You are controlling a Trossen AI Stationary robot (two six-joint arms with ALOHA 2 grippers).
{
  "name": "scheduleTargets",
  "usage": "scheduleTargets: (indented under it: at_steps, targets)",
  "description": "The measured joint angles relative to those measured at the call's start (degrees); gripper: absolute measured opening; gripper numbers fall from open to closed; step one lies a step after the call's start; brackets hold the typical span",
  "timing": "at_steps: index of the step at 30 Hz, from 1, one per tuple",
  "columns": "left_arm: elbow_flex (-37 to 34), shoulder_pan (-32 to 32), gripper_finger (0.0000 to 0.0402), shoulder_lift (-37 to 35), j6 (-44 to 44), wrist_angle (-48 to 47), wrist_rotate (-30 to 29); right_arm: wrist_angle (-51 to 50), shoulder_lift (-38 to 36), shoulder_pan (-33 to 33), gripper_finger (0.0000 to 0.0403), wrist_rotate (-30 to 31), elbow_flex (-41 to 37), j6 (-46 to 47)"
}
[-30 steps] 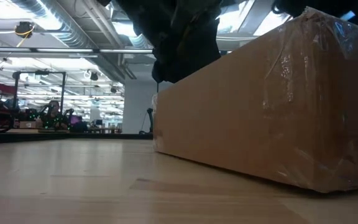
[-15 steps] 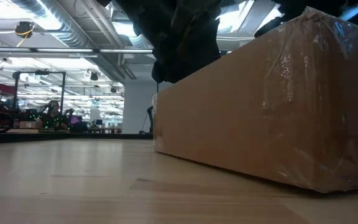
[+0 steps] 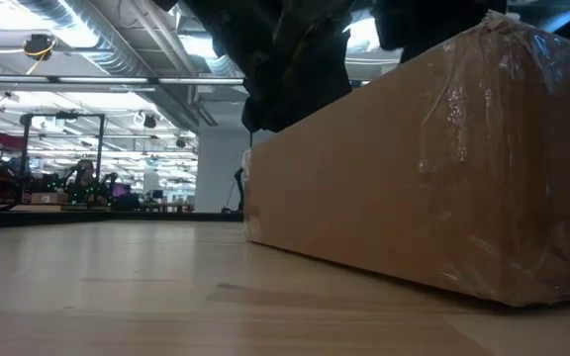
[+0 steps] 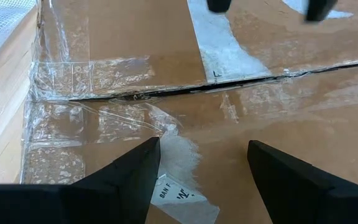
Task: Unpack boxes
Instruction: Open the box using the silver cutter
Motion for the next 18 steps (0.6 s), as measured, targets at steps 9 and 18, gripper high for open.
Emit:
scheduleTargets:
  at_steps: [9, 18]
  targets:
    - [-0.02, 0.00, 0.0234, 0.00, 0.84, 0.35, 0.02, -0.49, 0.63, 7.32, 0.0172, 9.84, 1.77, -22.63]
    - [-0.09, 0.00, 0.0234, 0.07, 1.05, 1.29, 0.06, -0.61, 1.05, 15.04, 0.0197, 22.69, 2.49, -40.81]
